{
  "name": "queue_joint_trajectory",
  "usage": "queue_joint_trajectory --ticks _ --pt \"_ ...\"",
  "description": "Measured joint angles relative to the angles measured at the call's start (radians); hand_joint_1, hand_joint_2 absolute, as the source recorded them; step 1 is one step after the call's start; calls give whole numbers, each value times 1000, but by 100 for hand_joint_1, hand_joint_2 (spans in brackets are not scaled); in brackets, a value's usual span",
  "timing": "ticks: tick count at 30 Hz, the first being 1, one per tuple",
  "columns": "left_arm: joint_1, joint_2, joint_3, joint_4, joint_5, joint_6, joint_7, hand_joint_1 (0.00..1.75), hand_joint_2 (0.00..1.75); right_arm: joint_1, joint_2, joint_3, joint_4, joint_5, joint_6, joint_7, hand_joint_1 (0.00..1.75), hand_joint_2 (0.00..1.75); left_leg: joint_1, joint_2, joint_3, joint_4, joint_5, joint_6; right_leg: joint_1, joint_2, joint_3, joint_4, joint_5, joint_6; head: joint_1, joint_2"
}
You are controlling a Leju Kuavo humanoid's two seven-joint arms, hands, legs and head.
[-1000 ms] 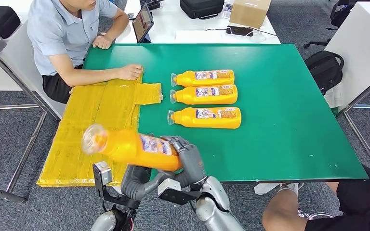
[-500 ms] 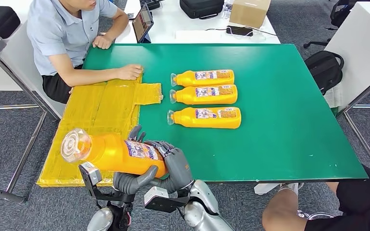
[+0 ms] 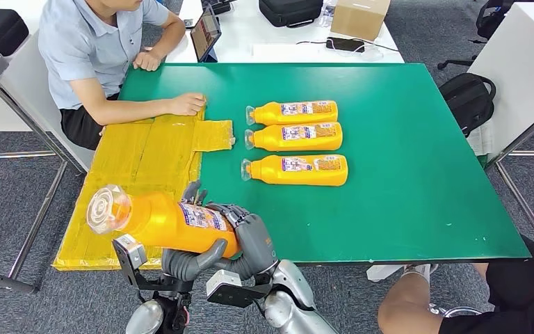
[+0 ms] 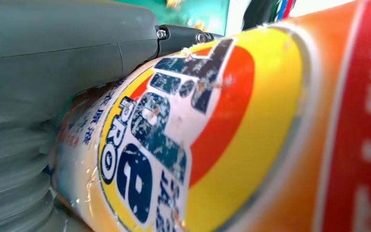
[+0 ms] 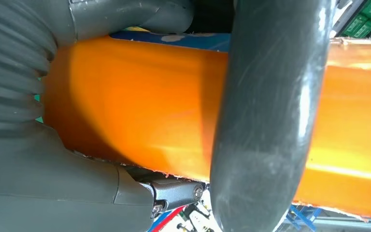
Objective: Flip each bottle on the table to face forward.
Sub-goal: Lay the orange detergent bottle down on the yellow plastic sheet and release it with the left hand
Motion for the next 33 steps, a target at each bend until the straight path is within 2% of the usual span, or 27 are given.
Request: queue_joint_trajectory --ticks 1,3,4,5,7,8,11,13,17,23,29,33 --pt "1 0 0 -3 -6 12 -4 30 175 -2 2 4 5 1 2 4 175 175 0 0 0 0 0 0 0 0 0 0 0 0 0 0" --pt "2 0 3 -7 -1 25 -2 107 175 -8 4 11 16 2 6 13 171 175 0 0 0 0 0 0 0 0 0 0 0 0 0 0" --pt "3 0 5 -8 7 27 0 143 175 -11 5 14 23 2 10 18 163 175 0 0 0 0 0 0 0 0 0 0 0 0 0 0" --pt "4 0 8 -9 14 29 2 161 175 -14 6 18 30 3 14 24 120 175 0 0 0 0 0 0 0 0 0 0 0 0 0 0" --pt "8 0 16 -9 29 32 6 170 175 -20 8 26 46 10 24 39 36 175 0 1 0 0 0 0 0 0 -1 0 0 0 0 0" --pt "10 0 21 -9 35 34 8 175 175 -23 8 30 55 16 31 47 0 131 0 1 0 0 0 0 0 0 -1 0 0 0 0 0" --pt "11 0 39 -10 67 33 22 175 175 -28 6 45 86 42 44 73 0 0 0 1 0 0 0 0 0 0 -1 0 0 0 0 0" --pt "9 1 60 -10 125 14 48 175 175 -27 1 58 105 63 44 90 0 0 0 2 0 0 0 0 0 0 -1 0 0 0 0 0" --pt "13 9 110 -10 255 -92 87 175 175 -19 -8 69 113 81 39 92 0 0 0 2 0 0 0 0 0 1 -2 0 0 0 0 0" --pt "17 9 155 -23 279 -150 93 175 175 3 -16 64 93 86 34 84 0 0 0 2 0 0 0 0 0 1 -2 0 0 0 0 0" --pt "6 10 185 -29 228 -105 94 175 175 30 -21 49 82 92 22 81 0 0 0 2 0 0 0 0 0 1 -2 0 0 0 0 0" --pt "-47 34 227 -25 82 24 80 175 175 53 -22 48 82 87 20 64 0 0 1 1 -1 0 0 -1 0 1 -1 1 0 0 1 0"
